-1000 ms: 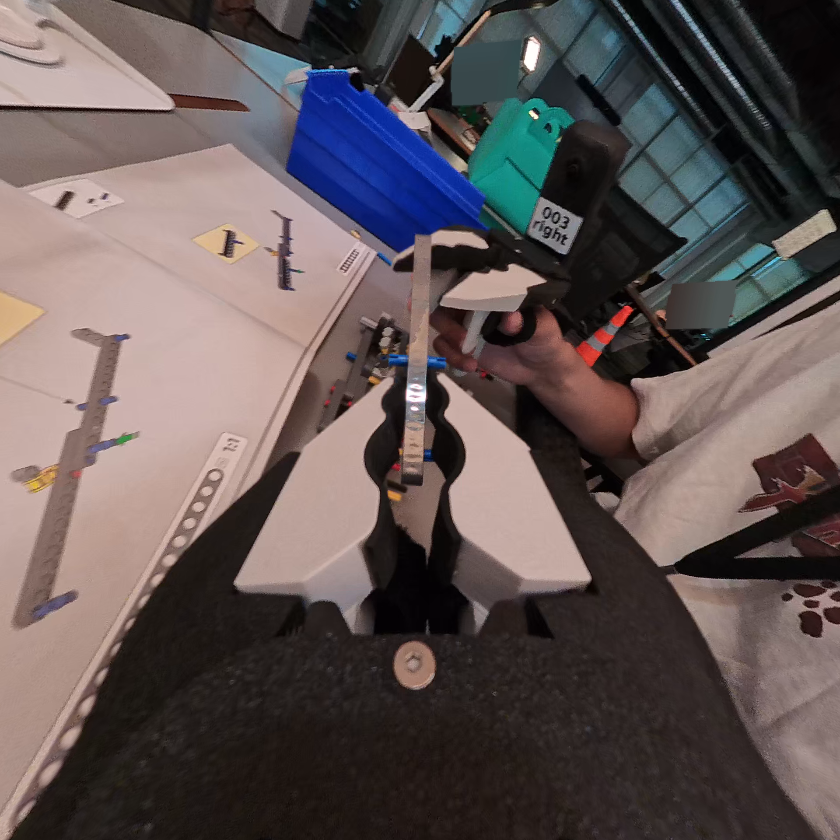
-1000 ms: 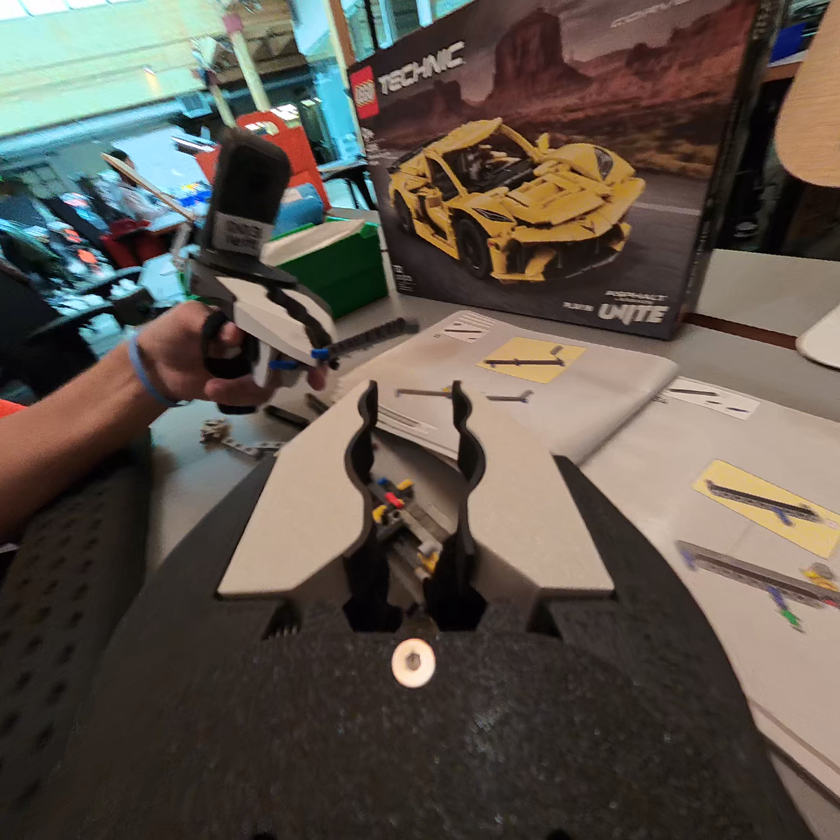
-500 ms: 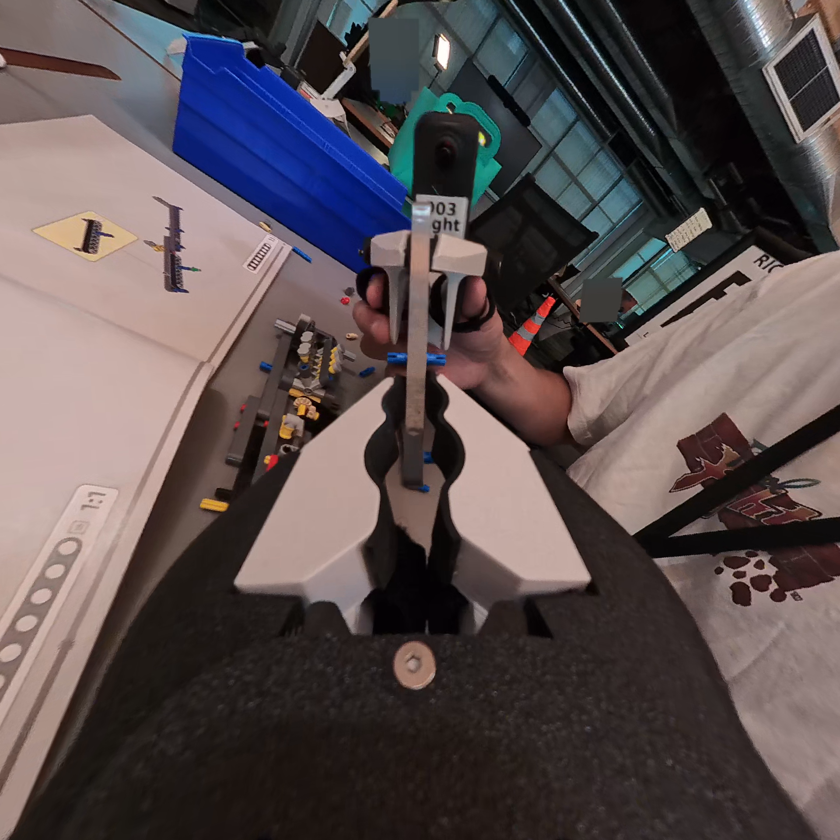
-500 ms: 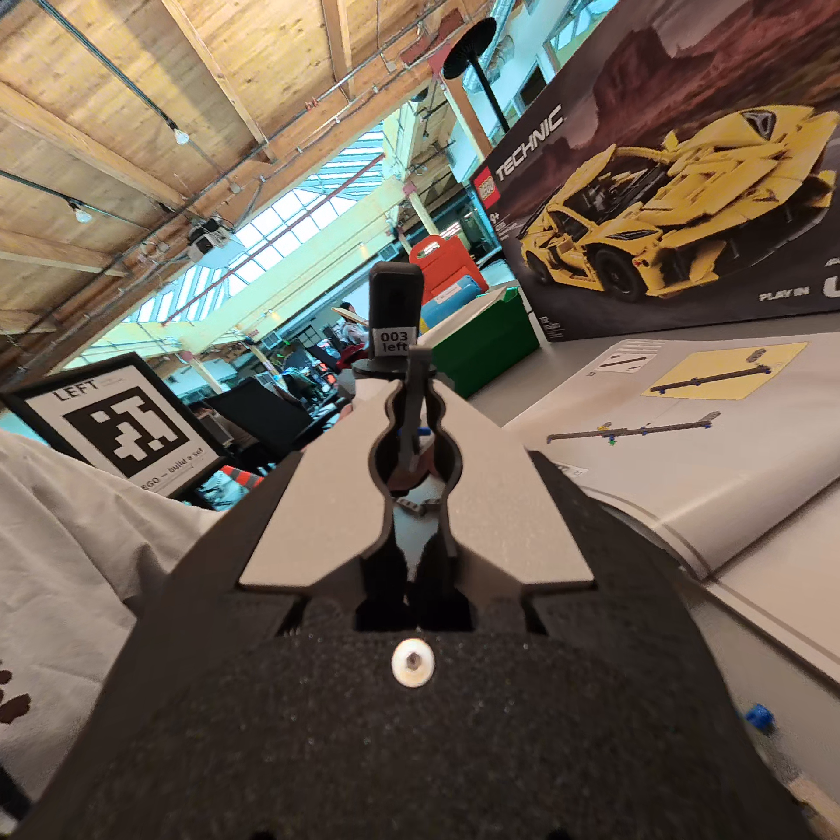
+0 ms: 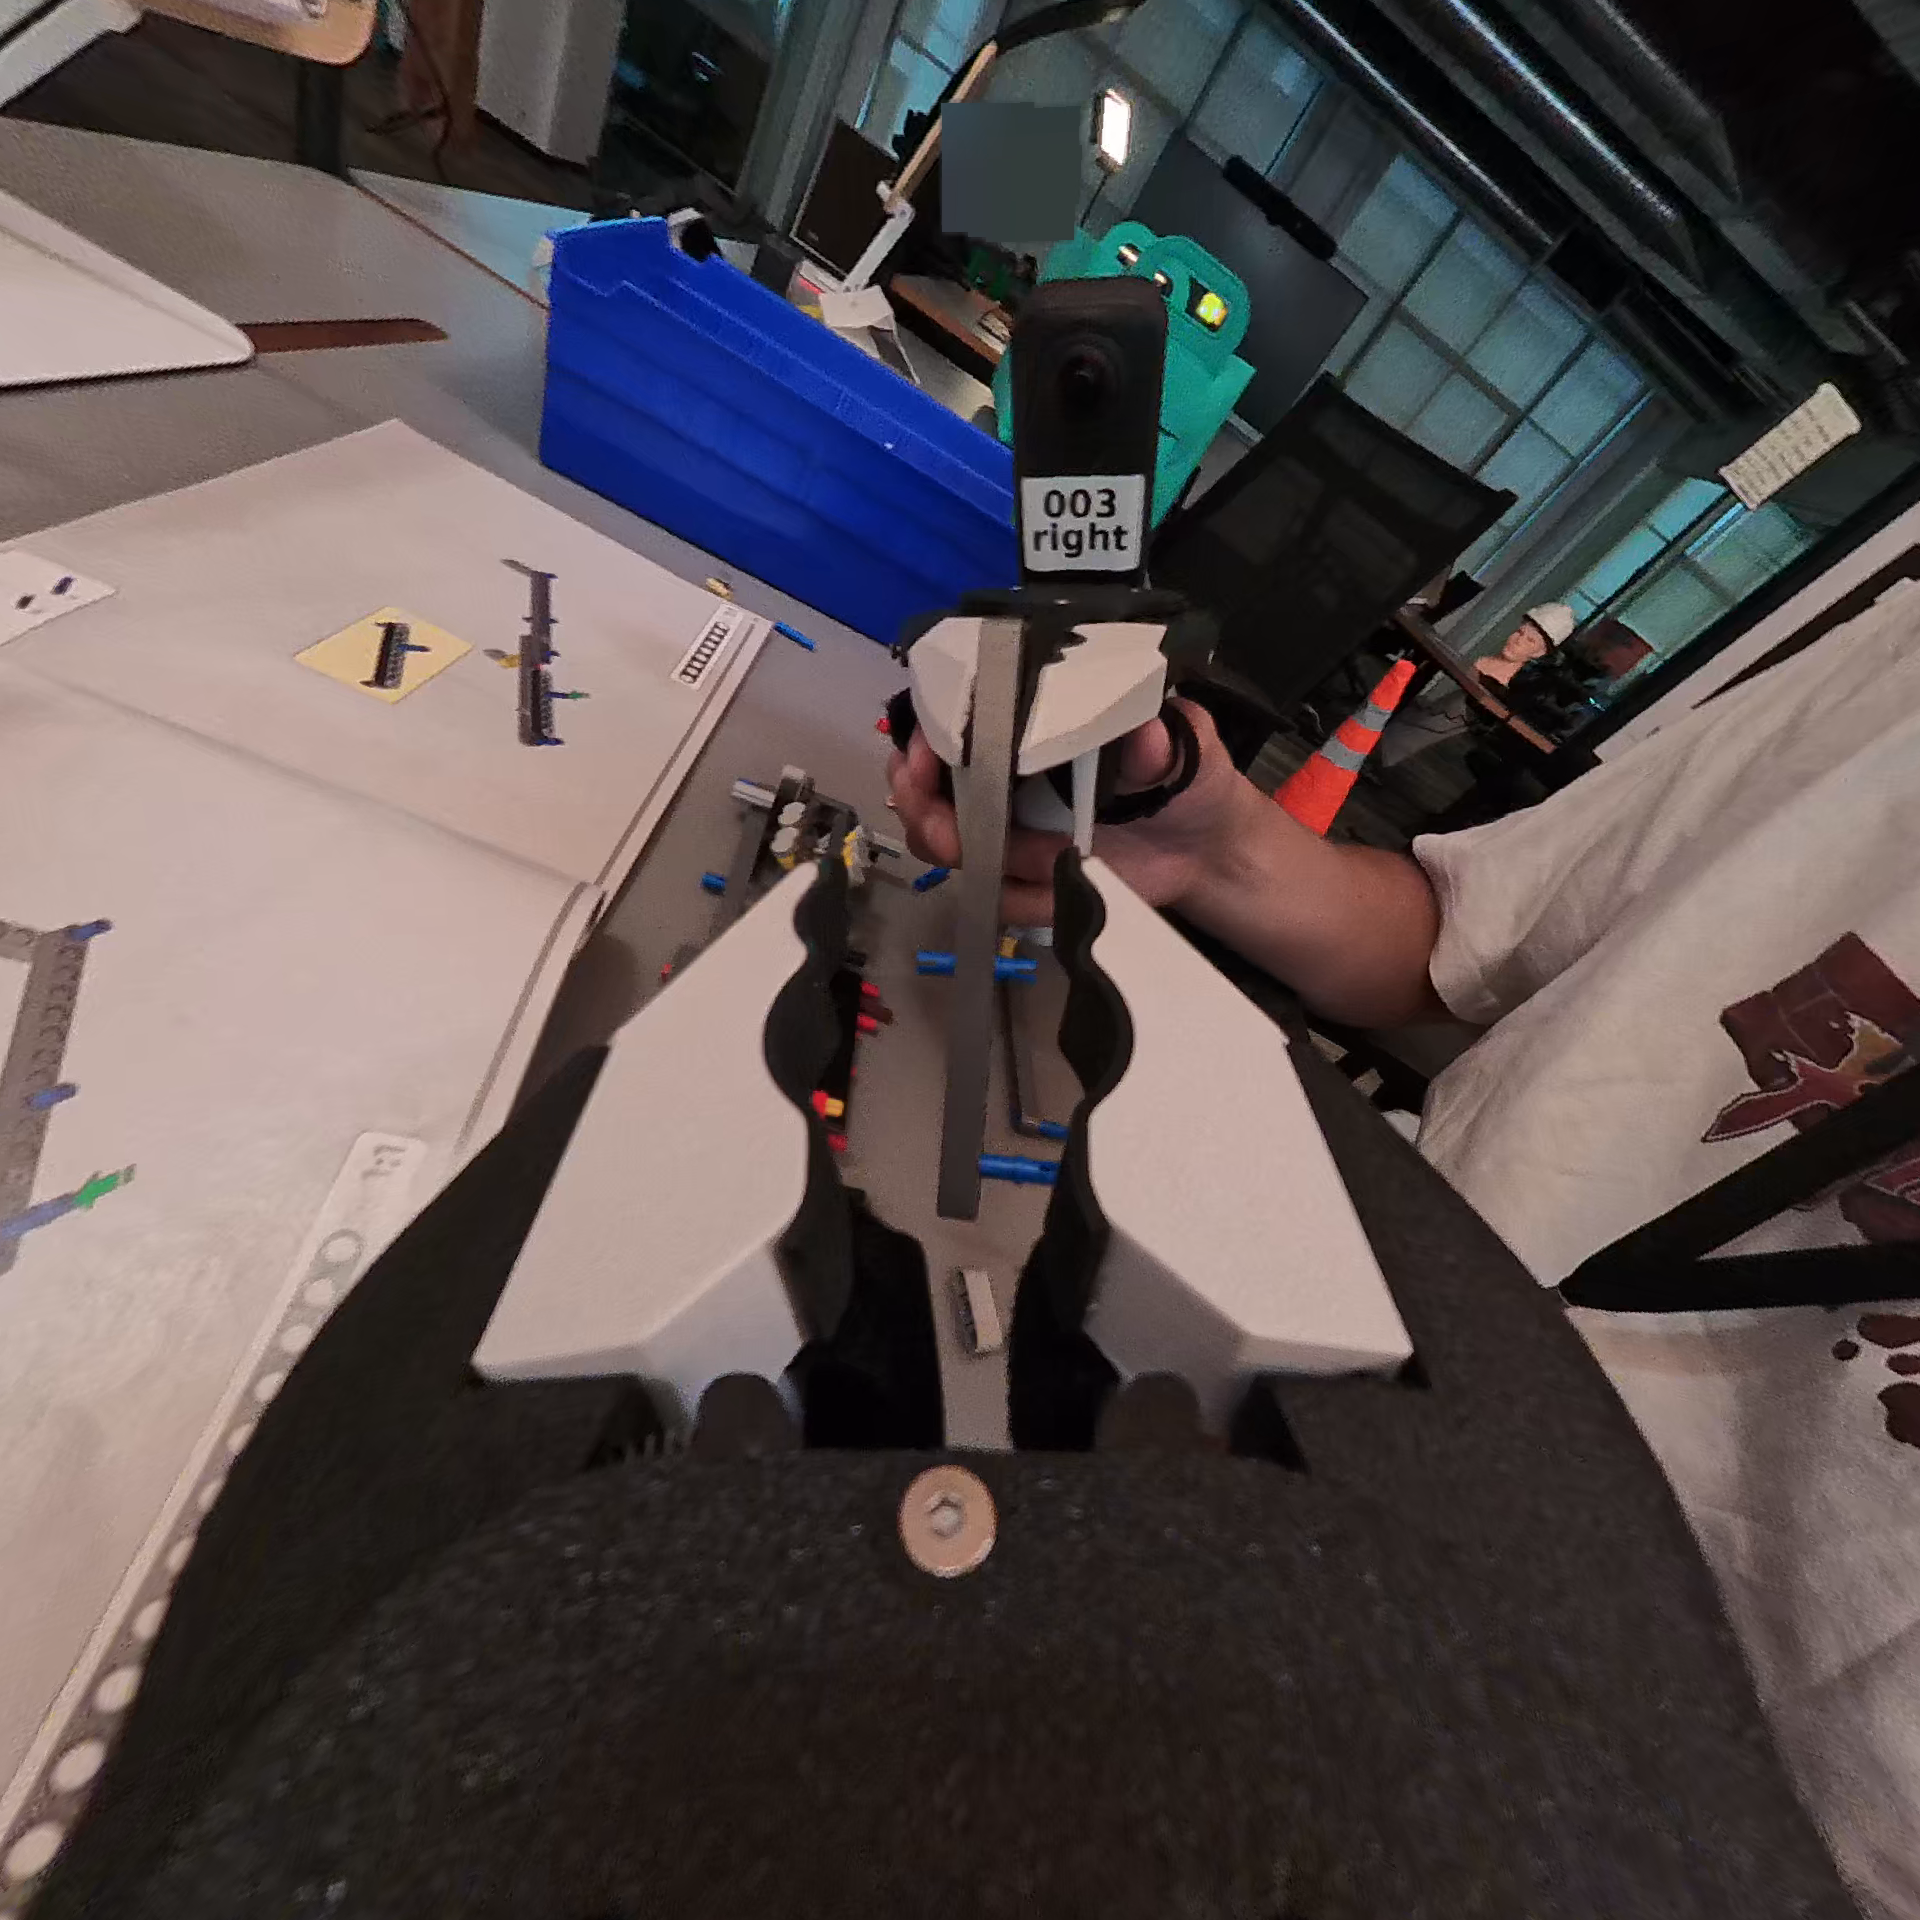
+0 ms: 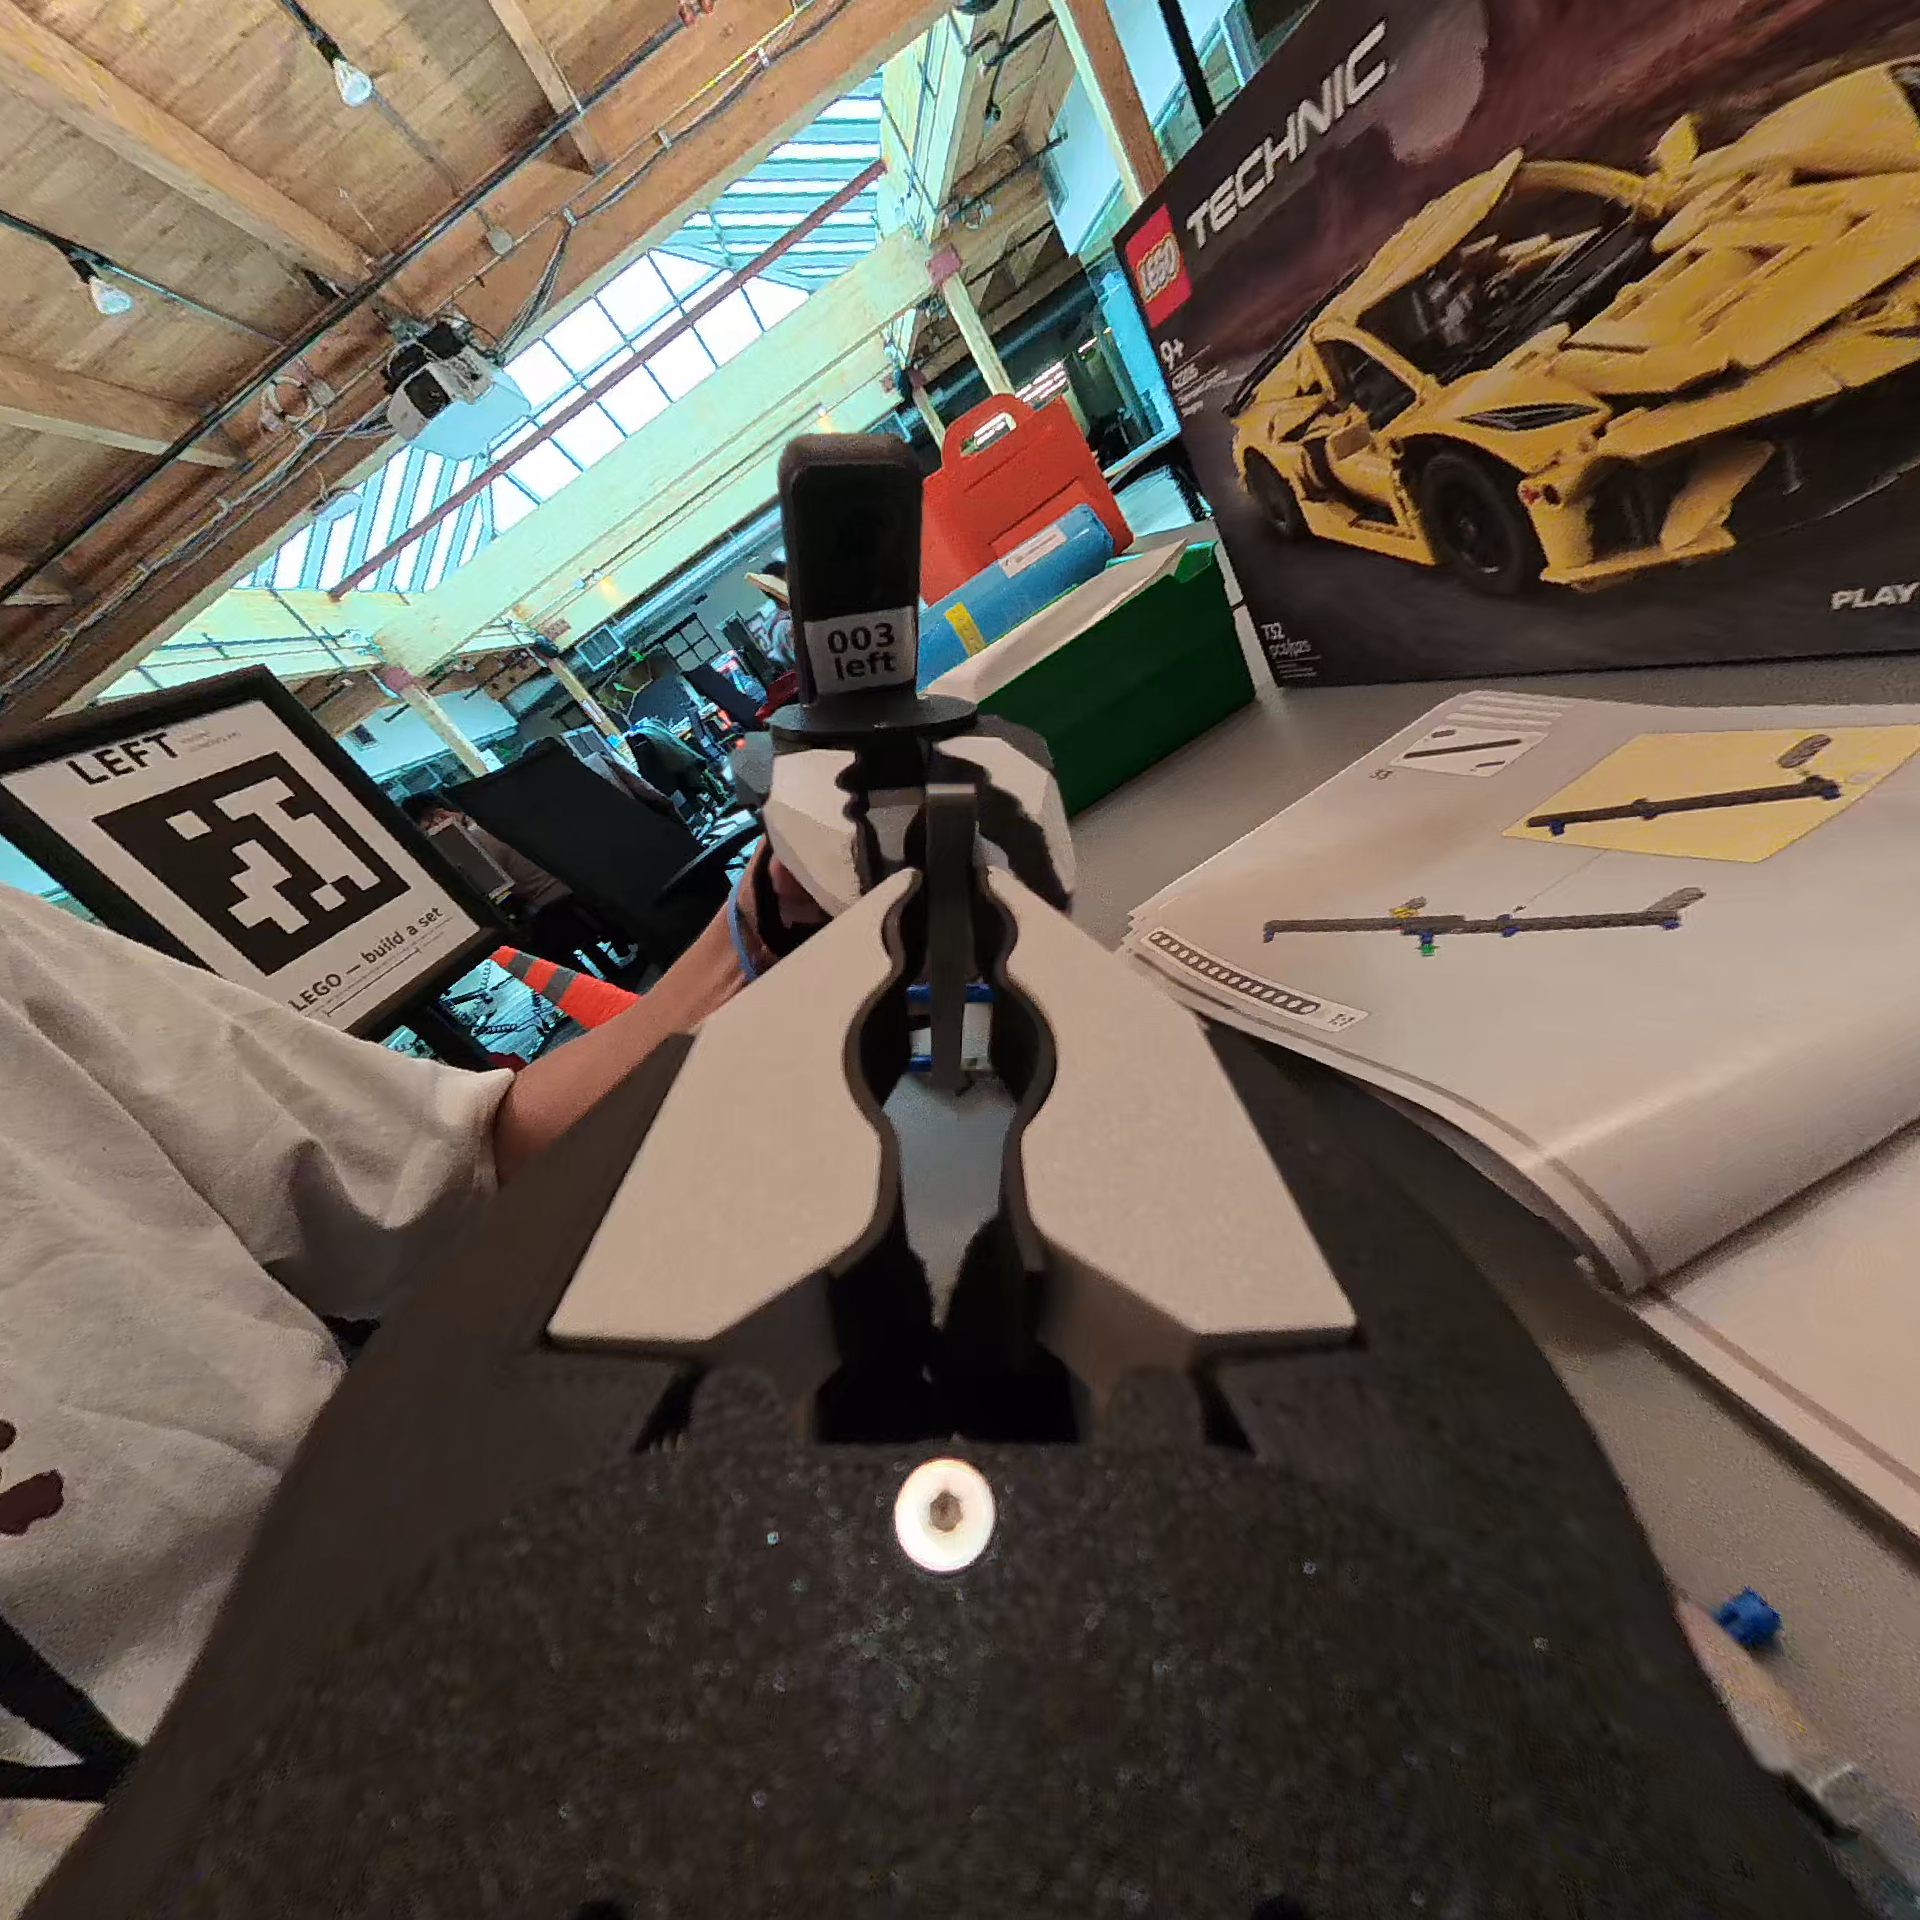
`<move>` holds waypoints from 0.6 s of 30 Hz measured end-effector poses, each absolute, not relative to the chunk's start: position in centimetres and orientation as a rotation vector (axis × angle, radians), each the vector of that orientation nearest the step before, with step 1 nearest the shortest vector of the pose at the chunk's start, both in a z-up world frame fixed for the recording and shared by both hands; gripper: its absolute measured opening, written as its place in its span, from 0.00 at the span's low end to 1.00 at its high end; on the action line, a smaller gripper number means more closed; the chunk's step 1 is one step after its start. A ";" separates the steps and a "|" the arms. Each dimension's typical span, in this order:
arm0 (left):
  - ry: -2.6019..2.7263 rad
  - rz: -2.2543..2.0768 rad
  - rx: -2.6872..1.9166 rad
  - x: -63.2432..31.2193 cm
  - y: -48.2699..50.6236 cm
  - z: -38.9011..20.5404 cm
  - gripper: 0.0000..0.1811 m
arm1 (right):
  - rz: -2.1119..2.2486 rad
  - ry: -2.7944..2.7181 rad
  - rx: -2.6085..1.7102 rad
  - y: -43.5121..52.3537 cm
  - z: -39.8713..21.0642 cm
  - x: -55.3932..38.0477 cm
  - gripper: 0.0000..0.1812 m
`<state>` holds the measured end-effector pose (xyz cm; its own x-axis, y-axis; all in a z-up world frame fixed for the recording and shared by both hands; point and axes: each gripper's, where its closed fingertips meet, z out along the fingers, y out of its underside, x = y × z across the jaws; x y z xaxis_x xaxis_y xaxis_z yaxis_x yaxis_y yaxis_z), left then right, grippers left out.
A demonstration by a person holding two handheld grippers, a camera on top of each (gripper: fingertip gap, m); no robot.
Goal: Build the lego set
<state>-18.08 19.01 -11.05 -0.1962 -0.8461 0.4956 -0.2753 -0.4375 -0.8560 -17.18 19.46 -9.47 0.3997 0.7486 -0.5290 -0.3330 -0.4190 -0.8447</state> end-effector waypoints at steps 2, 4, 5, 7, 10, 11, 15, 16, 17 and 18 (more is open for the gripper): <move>1.350 -1.665 -1.595 -17.9 18.3 -11.2 0.16 | 1.276 -0.391 -1.580 19.3 -9.4 -17.6 0.03; 1.385 -1.659 -1.578 -17.7 17.7 -11.3 0.12 | 1.273 -0.397 -1.584 19.2 -9.5 -17.8 0.03; 1.396 -1.662 -1.575 -17.6 17.5 -11.4 0.08 | 1.273 -0.404 -1.586 19.2 -9.5 -17.9 0.03; 1.411 -1.665 -1.572 -17.5 17.2 -11.6 0.04 | 1.270 -0.410 -1.587 19.1 -9.6 -18.0 0.03; 1.399 -1.654 -1.582 -17.4 17.4 -11.7 0.04 | 1.252 -0.402 -1.596 19.3 -9.7 -17.8 0.03; 1.394 -1.658 -1.587 -17.5 17.5 -11.6 0.04 | 1.251 -0.400 -1.600 19.4 -9.8 -17.8 0.04; 1.357 -1.662 -1.659 -17.6 18.1 -12.2 0.04 | 1.109 -0.426 -1.582 20.0 -9.6 -17.0 0.09; 1.344 -1.667 -1.684 -17.6 18.4 -12.4 0.04 | 1.029 -0.441 -1.580 20.3 -9.7 -16.6 0.13; 1.326 -1.683 -1.703 -17.7 18.6 -12.5 0.04 | 0.936 -0.465 -1.585 20.6 -9.8 -16.2 0.17; 1.302 -1.711 -1.719 -17.8 18.7 -12.4 0.04 | 0.835 -0.498 -1.592 20.9 -10.1 -15.8 0.21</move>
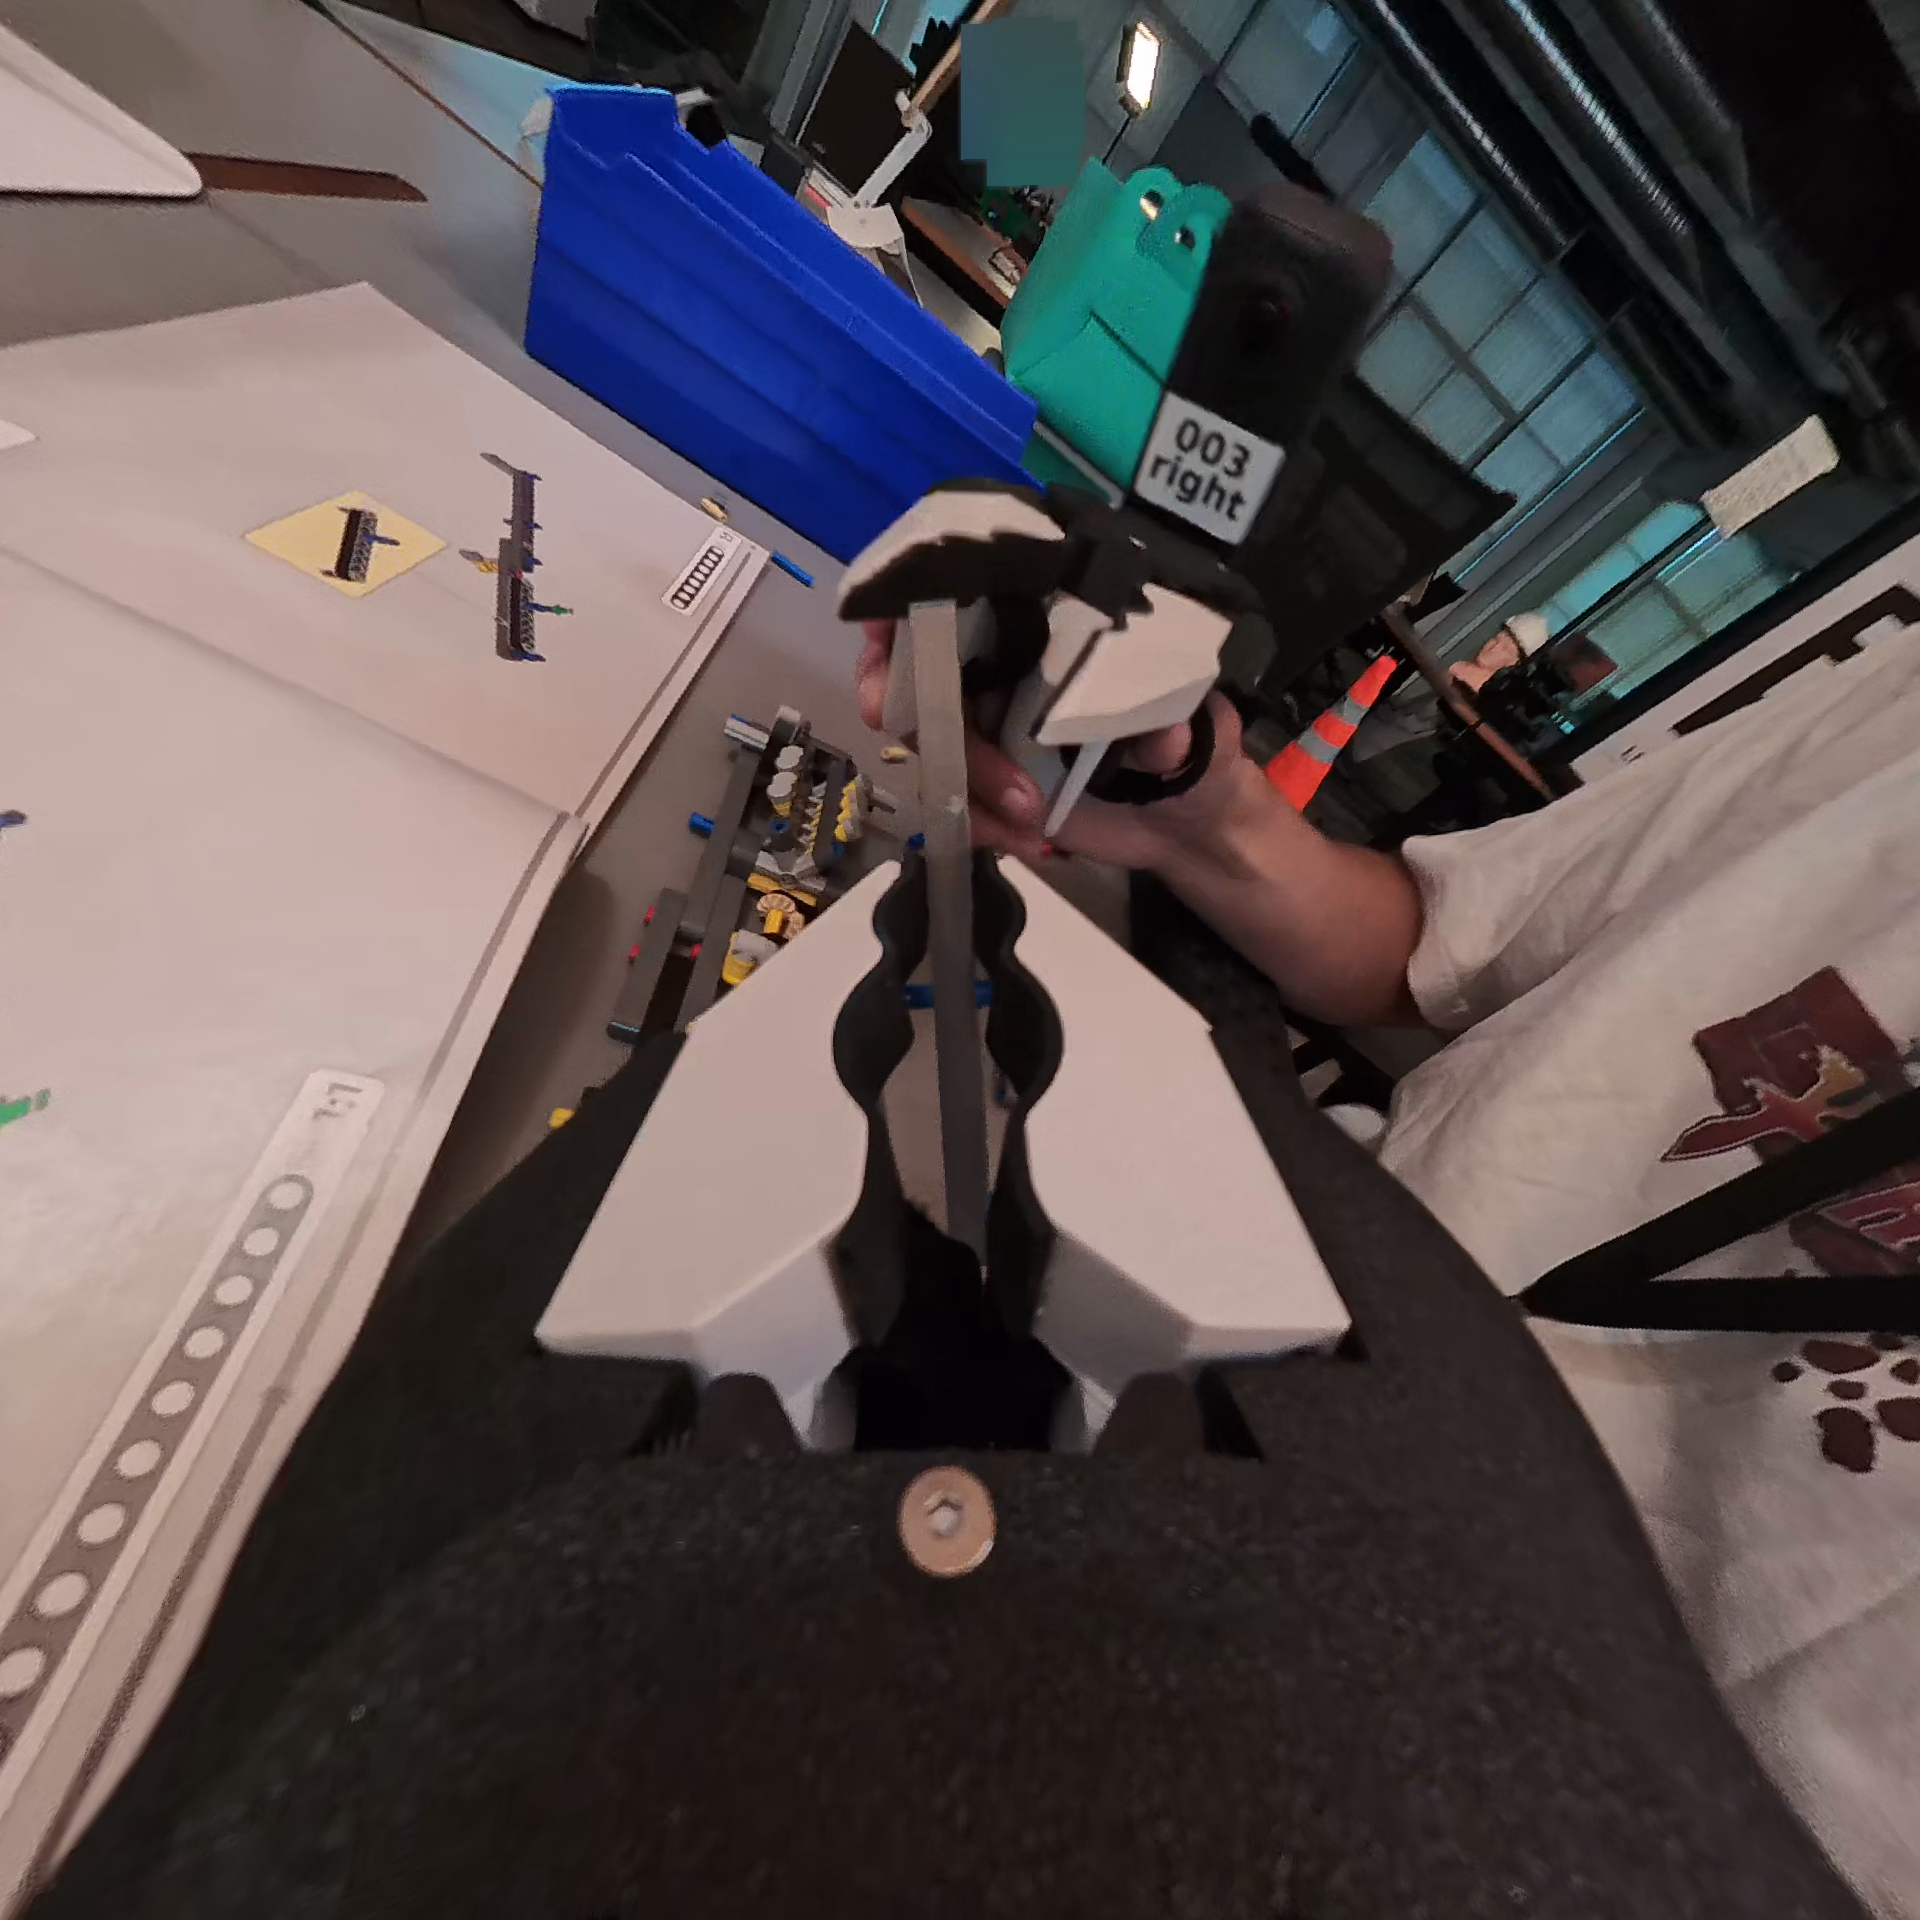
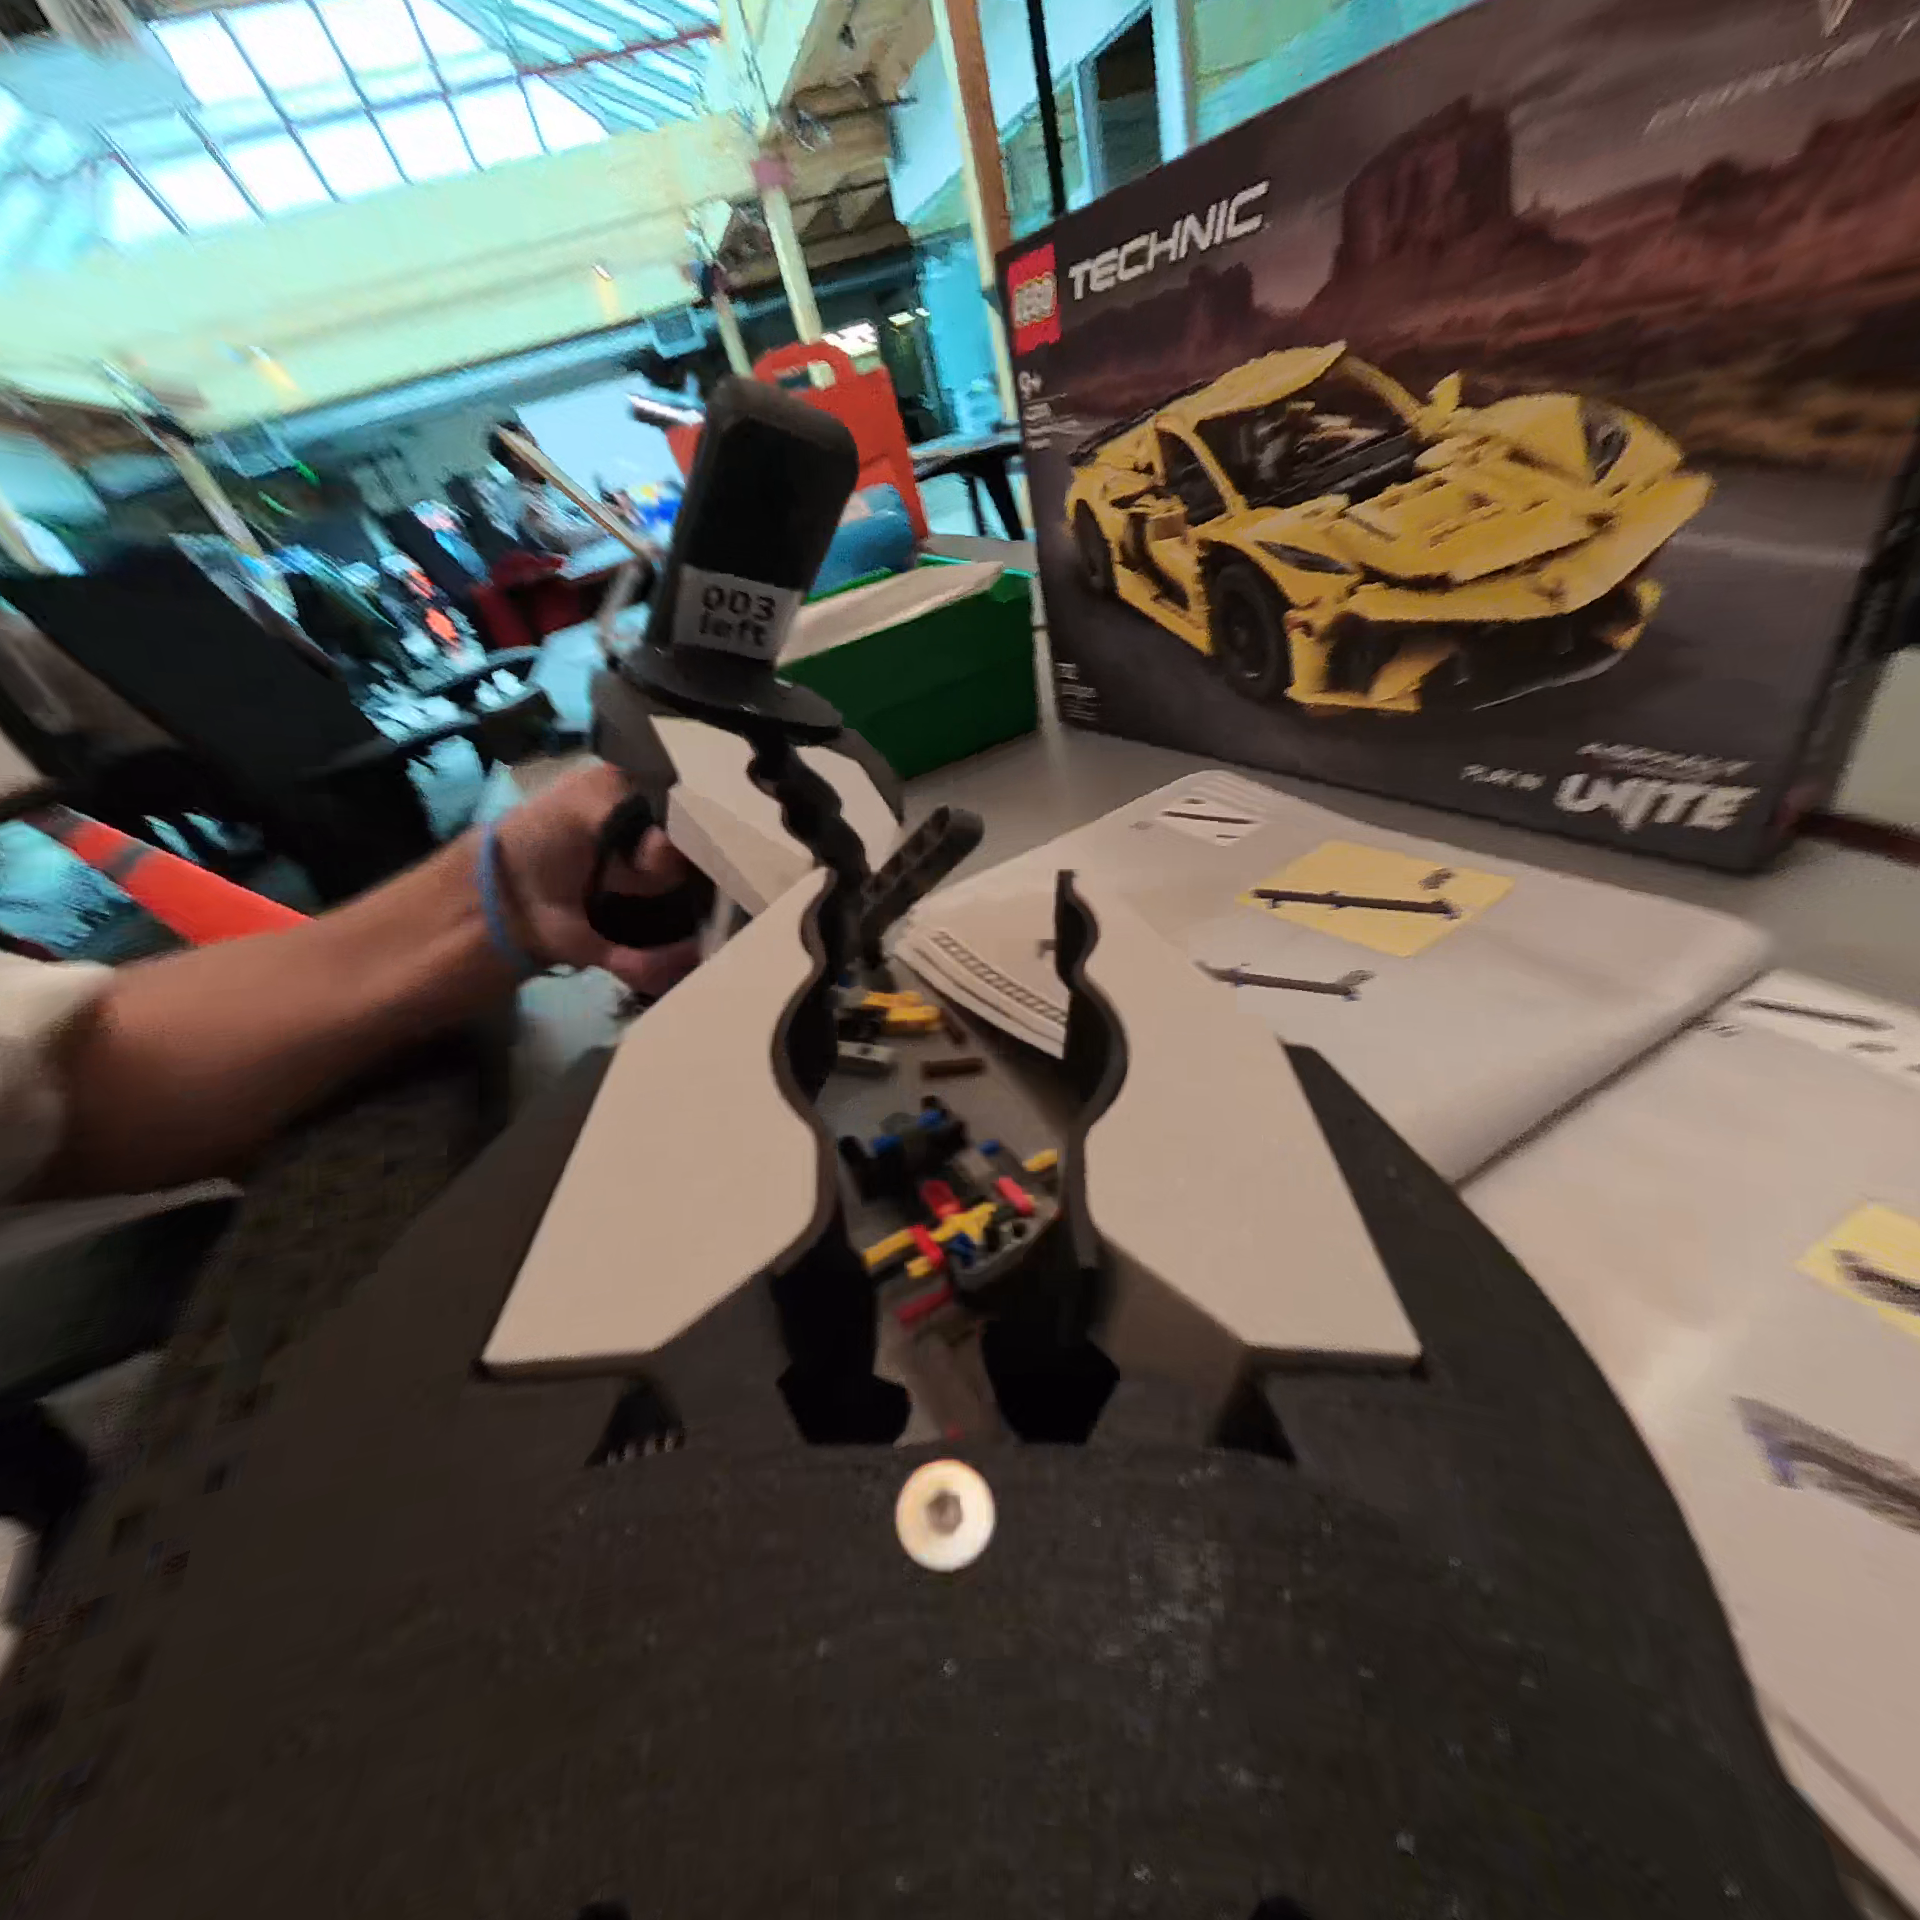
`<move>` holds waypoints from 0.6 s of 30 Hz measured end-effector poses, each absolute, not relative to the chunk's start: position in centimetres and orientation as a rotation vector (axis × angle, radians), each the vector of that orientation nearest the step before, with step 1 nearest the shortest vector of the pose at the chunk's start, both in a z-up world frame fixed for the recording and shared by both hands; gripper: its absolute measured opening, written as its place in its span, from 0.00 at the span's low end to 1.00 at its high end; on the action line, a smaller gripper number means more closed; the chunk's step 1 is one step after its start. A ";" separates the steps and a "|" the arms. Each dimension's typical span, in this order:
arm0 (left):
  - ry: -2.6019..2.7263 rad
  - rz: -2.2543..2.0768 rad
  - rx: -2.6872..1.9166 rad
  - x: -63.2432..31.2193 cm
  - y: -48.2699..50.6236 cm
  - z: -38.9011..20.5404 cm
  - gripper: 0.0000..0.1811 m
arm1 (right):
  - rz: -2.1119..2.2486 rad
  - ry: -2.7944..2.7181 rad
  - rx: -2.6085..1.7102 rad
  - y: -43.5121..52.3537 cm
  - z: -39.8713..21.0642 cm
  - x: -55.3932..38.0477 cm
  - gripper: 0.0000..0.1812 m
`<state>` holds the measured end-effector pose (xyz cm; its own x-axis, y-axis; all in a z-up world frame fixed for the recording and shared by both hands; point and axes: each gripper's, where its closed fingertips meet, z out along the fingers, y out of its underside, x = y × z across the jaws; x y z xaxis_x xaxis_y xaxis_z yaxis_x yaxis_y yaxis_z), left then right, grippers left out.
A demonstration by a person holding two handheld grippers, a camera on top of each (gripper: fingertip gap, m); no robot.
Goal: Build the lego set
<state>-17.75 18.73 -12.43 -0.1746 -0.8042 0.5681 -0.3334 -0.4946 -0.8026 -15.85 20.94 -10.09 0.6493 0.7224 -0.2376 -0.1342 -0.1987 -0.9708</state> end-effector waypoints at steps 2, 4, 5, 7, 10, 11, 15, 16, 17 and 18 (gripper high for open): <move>1.255 -1.773 -1.766 -17.9 19.0 -12.5 0.04 | 0.653 -0.585 -1.575 21.1 -10.3 -15.8 0.29; 1.214 -1.825 -1.811 -18.0 19.2 -12.8 0.04 | 0.502 -0.672 -1.562 21.0 -10.5 -16.1 0.32; 1.197 -1.850 -1.825 -18.1 19.3 -12.8 0.04 | 0.450 -0.702 -1.582 20.8 -10.9 -16.3 0.32; 1.187 -1.886 -1.845 -18.1 19.2 -12.9 0.04 | 0.364 -0.735 -1.593 20.5 -11.1 -16.7 0.40; 1.223 -1.884 -1.853 -18.1 18.7 -13.2 0.04 | 0.311 -0.853 -1.596 20.0 -12.4 -18.0 0.48; 1.240 -1.888 -1.852 -18.1 18.4 -13.2 0.04 | 0.301 -0.882 -1.601 19.9 -12.8 -18.4 0.51; 1.297 -1.878 -1.857 -18.0 17.6 -13.6 0.04 | 0.261 -0.934 -1.551 19.4 -12.7 -19.1 0.47; 1.308 -1.880 -1.855 -18.0 17.5 -13.6 0.04 | 0.249 -0.934 -1.548 19.4 -12.8 -19.1 0.46; 1.316 -1.874 -1.854 -18.0 17.4 -13.7 0.04 | 0.235 -0.939 -1.545 19.4 -12.9 -19.1 0.45; 1.318 -1.872 -1.848 -17.9 17.4 -13.7 0.04 | 0.223 -0.939 -1.547 19.5 -13.0 -18.9 0.45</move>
<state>-17.93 17.36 -13.68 -0.1991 -0.6828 0.7030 -0.4317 -0.5829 -0.6884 -18.94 19.48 -13.02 0.6498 0.6646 0.3689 0.4274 0.0818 -0.9003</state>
